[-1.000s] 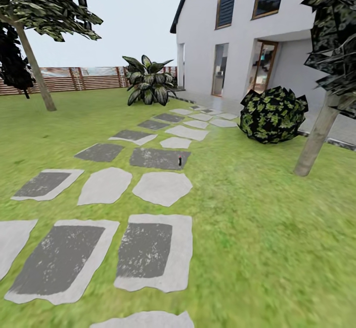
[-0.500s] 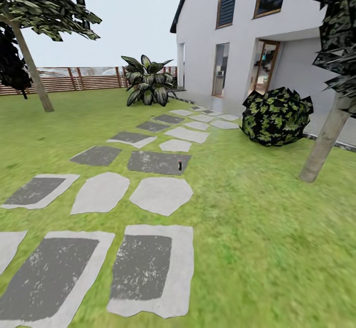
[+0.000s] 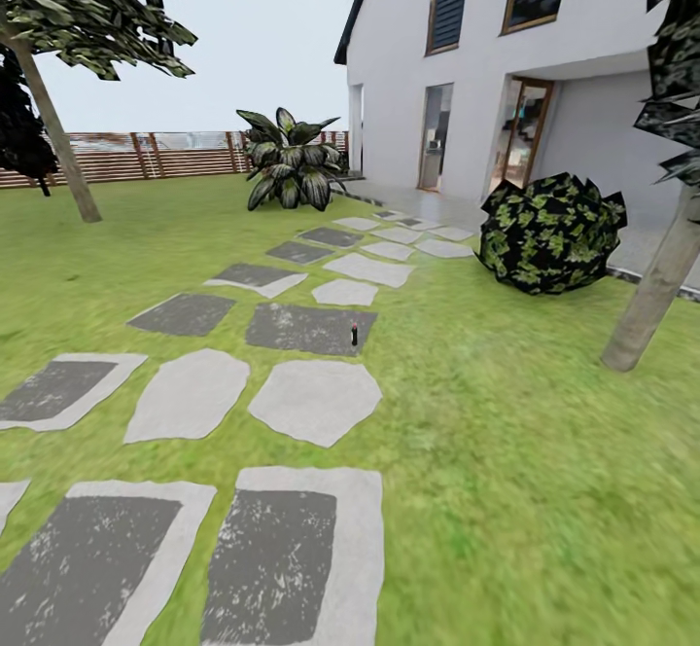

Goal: Pick up the pesticide atomizer in the garden and spray insectifuge to fully cover both potted plants in the garden.

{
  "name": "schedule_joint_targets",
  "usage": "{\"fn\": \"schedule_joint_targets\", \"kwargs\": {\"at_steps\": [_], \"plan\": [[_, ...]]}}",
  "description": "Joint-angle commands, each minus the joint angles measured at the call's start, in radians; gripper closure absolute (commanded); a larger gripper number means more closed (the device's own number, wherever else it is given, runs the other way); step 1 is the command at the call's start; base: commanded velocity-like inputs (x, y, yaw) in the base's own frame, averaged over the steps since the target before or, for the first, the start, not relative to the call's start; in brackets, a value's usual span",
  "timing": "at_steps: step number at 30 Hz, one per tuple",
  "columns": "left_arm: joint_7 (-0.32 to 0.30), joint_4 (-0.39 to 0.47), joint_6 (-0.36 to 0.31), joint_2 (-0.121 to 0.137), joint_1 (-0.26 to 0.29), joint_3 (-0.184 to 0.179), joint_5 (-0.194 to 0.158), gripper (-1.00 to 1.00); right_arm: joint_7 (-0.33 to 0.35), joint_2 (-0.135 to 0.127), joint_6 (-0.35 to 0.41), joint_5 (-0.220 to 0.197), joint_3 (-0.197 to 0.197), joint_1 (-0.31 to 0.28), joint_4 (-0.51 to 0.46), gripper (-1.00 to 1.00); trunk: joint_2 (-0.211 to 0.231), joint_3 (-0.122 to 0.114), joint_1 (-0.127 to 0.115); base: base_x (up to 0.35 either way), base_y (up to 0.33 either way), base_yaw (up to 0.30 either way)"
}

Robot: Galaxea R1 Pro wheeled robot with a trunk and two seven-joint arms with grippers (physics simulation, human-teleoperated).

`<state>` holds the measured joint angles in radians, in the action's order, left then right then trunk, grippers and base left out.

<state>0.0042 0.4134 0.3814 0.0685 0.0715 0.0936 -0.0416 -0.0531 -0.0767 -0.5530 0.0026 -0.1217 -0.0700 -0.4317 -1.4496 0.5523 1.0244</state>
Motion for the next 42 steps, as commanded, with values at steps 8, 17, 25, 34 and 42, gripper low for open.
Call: {"fn": "schedule_joint_targets", "kwargs": {"at_steps": [8,17,25,34,42], "plan": [[0.0,-0.001,0.003,0.0,0.001,0.0,-0.004,-1.0,-0.002,0.0,-0.003,0.0,-0.001,-0.001,0.001,-1.0,0.0,0.001,0.001,0.339,0.0,0.0],[0.0,-0.001,0.003,0.001,0.002,-0.001,-0.004,-1.0,-0.002,0.0,-0.002,0.0,-0.001,-0.001,0.001,-1.0,0.0,0.001,0.001,0.339,0.0,0.0],[0.0,-0.001,0.003,0.001,0.002,-0.001,-0.004,-1.0,-0.002,0.001,-0.002,0.0,-0.001,-0.001,0.0,-1.0,0.0,0.001,0.001,0.34,0.0,0.0],[0.0,-0.001,0.003,0.001,0.002,-0.001,-0.004,-1.0,-0.002,0.002,-0.002,0.0,-0.002,-0.001,-0.001,-1.0,0.0,0.001,0.001,0.34,0.0,0.0],[0.001,-0.001,0.003,0.0,0.002,0.0,-0.004,-1.0,-0.002,0.002,-0.003,0.0,-0.002,-0.001,-0.001,-1.0,0.0,0.001,0.001,0.34,0.0,0.0]]}}
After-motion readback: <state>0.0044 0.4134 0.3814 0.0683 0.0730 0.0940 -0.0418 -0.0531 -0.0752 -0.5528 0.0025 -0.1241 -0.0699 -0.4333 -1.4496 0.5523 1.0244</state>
